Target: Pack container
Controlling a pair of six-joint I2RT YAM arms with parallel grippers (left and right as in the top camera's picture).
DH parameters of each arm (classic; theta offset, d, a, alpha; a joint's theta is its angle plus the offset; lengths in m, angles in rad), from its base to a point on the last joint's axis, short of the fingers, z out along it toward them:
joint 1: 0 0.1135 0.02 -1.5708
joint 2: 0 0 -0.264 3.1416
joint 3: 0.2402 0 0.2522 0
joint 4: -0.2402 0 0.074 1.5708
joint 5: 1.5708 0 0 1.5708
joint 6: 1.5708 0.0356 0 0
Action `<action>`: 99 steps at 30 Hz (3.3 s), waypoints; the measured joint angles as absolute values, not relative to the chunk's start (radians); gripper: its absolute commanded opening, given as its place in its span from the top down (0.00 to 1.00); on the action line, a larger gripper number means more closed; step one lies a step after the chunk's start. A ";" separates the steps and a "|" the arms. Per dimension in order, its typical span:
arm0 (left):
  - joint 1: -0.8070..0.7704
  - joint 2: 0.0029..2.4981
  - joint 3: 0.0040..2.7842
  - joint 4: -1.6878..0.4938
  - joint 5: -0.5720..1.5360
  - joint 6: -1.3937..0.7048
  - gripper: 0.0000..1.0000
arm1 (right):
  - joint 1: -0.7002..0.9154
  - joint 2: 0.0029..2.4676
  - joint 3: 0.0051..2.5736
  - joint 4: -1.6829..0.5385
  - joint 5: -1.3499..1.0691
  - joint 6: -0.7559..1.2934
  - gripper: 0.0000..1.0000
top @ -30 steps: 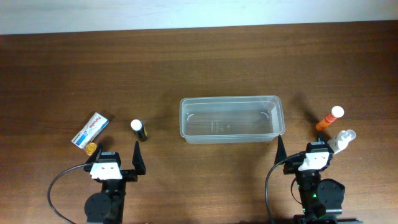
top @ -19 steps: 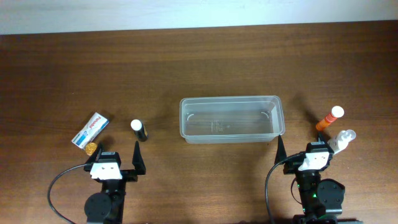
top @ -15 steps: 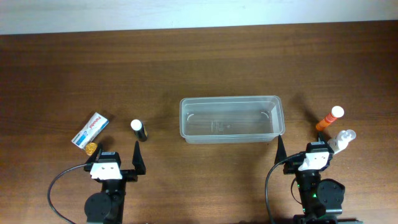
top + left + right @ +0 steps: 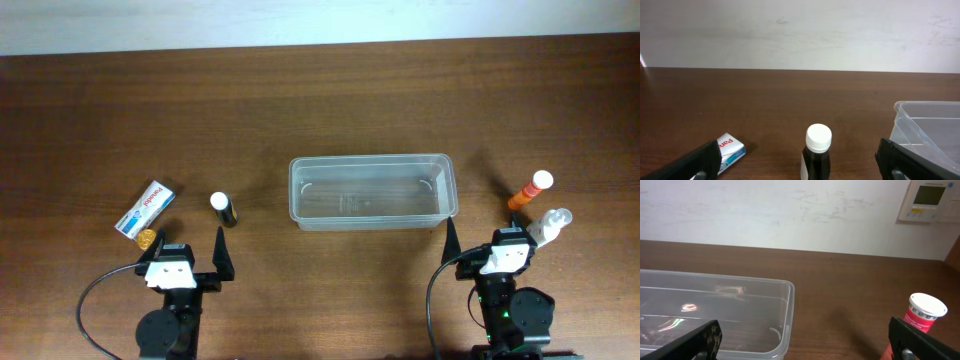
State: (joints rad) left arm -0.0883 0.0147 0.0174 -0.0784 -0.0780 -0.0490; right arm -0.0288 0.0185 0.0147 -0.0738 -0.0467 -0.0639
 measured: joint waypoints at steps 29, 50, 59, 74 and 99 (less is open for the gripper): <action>-0.088 0.015 0.018 -0.078 -0.078 -0.049 0.00 | -0.029 0.019 0.015 -0.074 -0.047 -0.065 0.01; -0.088 0.015 0.018 -0.078 -0.078 -0.049 0.01 | -0.029 0.019 0.015 -0.074 -0.047 -0.065 0.02; -0.088 0.015 0.017 -0.074 -0.078 -0.049 0.01 | -0.029 0.019 0.015 -0.074 -0.048 -0.064 0.02; -0.088 0.016 0.046 -0.088 -0.078 -0.049 0.00 | -0.029 0.019 0.038 -0.111 -0.072 0.080 0.02; -0.088 0.964 1.001 -0.883 -0.058 -0.050 0.01 | -0.267 1.174 1.283 -1.007 -0.018 0.105 0.02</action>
